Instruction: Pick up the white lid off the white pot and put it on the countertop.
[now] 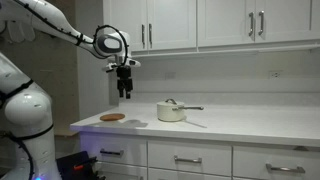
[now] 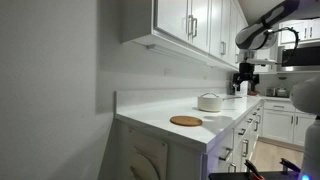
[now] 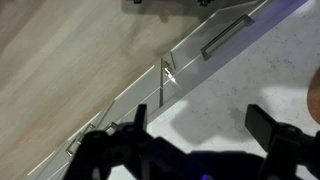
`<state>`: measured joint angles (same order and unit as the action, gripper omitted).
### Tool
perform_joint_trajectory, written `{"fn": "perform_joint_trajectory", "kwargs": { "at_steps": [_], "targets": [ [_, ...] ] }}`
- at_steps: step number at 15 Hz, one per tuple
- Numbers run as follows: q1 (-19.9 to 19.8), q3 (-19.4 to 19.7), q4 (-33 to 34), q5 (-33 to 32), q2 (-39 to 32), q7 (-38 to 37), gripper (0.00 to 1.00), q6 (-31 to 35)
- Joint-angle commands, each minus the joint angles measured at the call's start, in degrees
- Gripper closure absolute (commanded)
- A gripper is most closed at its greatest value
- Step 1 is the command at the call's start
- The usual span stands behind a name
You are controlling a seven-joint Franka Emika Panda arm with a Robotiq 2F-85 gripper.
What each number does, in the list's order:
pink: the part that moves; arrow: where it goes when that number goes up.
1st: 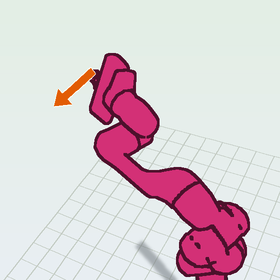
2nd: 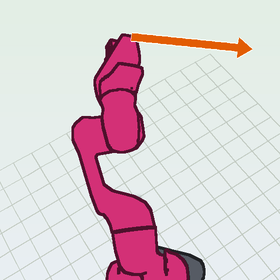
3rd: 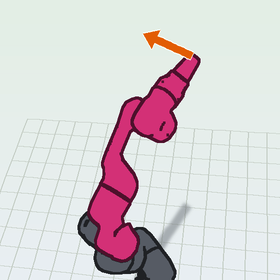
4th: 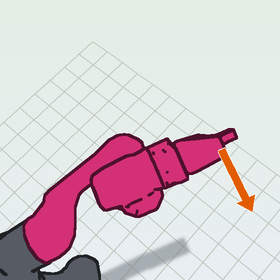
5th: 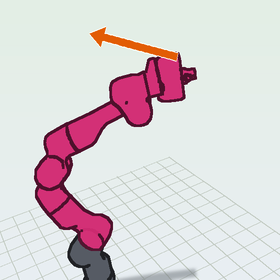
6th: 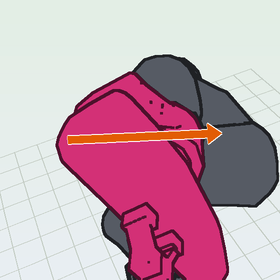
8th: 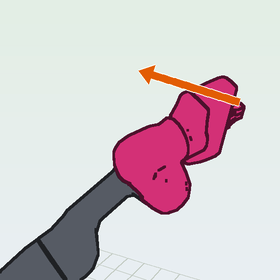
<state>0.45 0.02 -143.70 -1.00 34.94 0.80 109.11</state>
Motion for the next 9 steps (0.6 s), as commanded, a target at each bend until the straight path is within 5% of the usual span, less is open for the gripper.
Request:
{"fn": "perform_joint_trajectory", "kwargs": {
  "at_steps": [1, 9],
  "targets": [
    [-0.04, -0.05, 0.12, 0.02, -0.02, 0.00, 0.00, -0.14],
    [-0.04, -0.05, 0.11, 0.02, -0.02, 0.00, 0.00, -0.14]
  ]
}}
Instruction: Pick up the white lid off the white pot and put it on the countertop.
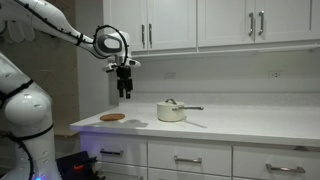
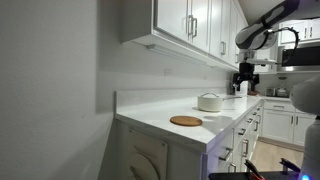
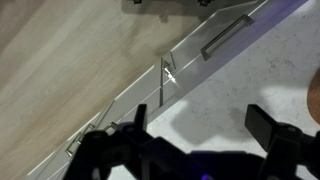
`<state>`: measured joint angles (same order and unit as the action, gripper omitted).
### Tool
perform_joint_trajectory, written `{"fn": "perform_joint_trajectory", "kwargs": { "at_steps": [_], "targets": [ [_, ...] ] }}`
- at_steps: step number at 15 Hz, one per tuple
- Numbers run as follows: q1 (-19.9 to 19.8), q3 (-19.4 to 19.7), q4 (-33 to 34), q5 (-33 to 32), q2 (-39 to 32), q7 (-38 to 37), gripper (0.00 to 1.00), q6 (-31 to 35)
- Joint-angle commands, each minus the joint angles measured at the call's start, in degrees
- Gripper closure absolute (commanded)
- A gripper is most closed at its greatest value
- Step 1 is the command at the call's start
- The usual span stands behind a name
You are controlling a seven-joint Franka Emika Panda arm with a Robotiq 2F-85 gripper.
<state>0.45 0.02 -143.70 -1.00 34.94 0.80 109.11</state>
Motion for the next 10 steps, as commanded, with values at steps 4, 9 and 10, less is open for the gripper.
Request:
{"fn": "perform_joint_trajectory", "kwargs": {
  "at_steps": [4, 9, 10],
  "targets": [
    [-0.04, -0.05, 0.11, 0.02, -0.02, 0.00, 0.00, -0.14],
    [-0.30, 0.62, 0.30, -0.88, 0.23, 1.65, 0.00, -0.50],
    [-0.44, 0.82, 0.28, -1.51, 0.38, 2.28, 0.00, 0.63]
  ]
}}
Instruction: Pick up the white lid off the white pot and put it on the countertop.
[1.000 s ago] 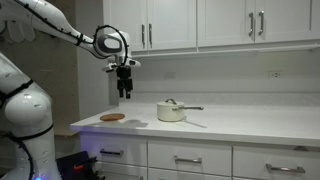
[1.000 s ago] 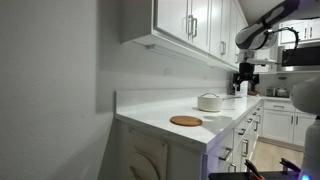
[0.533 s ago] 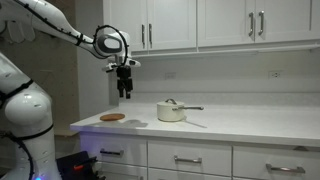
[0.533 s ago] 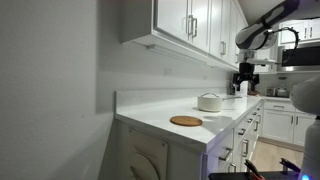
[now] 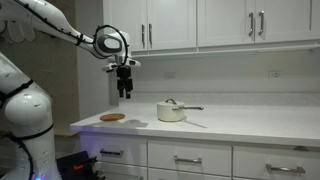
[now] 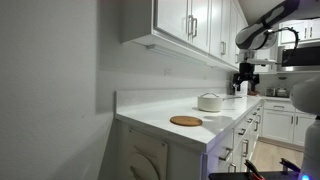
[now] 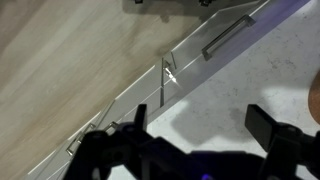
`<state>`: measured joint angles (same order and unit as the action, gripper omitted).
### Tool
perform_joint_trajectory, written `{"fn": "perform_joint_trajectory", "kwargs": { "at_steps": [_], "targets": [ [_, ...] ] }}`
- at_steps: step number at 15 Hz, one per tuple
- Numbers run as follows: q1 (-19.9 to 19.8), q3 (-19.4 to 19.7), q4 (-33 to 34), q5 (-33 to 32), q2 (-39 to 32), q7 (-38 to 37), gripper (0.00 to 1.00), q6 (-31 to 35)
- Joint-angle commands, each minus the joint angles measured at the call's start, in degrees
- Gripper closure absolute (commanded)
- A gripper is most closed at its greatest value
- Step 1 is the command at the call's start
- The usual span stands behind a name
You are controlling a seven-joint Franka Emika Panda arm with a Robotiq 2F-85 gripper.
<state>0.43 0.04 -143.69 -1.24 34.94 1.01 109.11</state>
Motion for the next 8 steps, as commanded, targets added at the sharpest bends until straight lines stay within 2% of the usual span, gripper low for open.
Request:
{"fn": "perform_joint_trajectory", "kwargs": {
  "at_steps": [1, 5, 8],
  "targets": [
    [-0.55, 1.24, 0.54, -2.12, 0.13, 3.14, 0.00, 2.22],
    [-0.08, 3.71, 1.01, -4.05, -1.24, 9.27, 0.00, 7.49],
    [1.16, 5.81, 1.48, -4.05, -2.20, 16.71, 0.00, 8.31]
  ]
}}
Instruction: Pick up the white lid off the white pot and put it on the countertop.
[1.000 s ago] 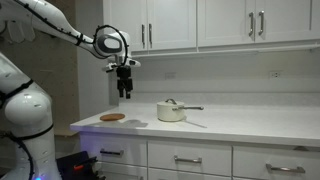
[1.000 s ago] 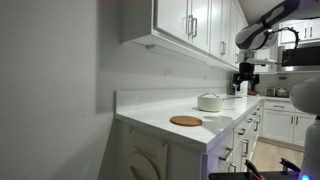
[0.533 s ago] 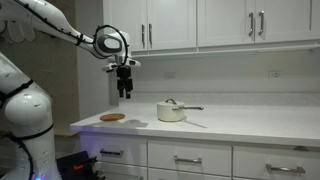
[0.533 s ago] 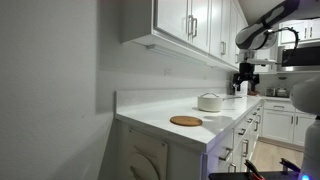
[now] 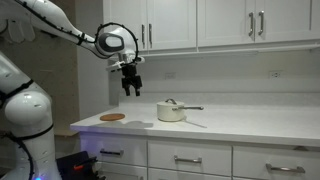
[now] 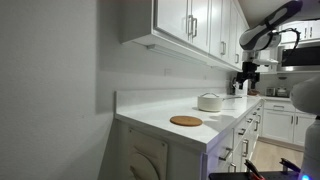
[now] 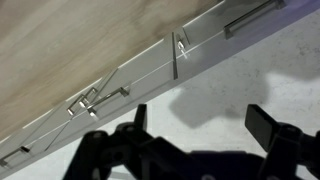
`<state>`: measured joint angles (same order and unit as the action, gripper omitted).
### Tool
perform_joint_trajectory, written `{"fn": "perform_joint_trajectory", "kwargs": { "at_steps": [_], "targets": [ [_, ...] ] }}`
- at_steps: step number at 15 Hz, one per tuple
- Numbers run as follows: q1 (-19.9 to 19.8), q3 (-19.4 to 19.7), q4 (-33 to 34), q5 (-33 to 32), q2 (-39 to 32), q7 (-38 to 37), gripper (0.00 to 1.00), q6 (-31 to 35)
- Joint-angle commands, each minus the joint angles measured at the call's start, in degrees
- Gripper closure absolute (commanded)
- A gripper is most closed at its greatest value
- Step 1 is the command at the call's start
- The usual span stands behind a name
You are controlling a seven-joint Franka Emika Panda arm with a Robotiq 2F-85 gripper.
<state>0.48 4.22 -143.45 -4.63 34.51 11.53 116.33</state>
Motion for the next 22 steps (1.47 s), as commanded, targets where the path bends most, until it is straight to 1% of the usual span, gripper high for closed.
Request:
{"fn": "perform_joint_trajectory", "kwargs": {
  "at_steps": [1, 6, 9, 13, 16, 19, 22],
  "targets": [
    [1.82, 2.50, 2.04, -0.38, -2.50, 9.86, 0.00, 0.30],
    [5.04, 6.38, 7.99, 0.17, -6.85, 27.26, 0.00, -1.53],
    [6.06, 7.67, 11.99, 1.18, -9.36, 37.79, 0.00, -3.88],
    [6.20, 7.00, 15.46, 1.35, -11.85, 50.15, 0.00, -7.35],
    [6.55, 6.44, 18.53, 1.23, -14.85, 59.21, 0.00, -8.44],
    [6.94, 5.77, 23.44, 1.77, -20.01, 68.27, 0.00, -8.55],
    [6.27, 4.40, 29.55, 2.23, -26.45, 74.82, 0.00, -8.52]
  ]
}}
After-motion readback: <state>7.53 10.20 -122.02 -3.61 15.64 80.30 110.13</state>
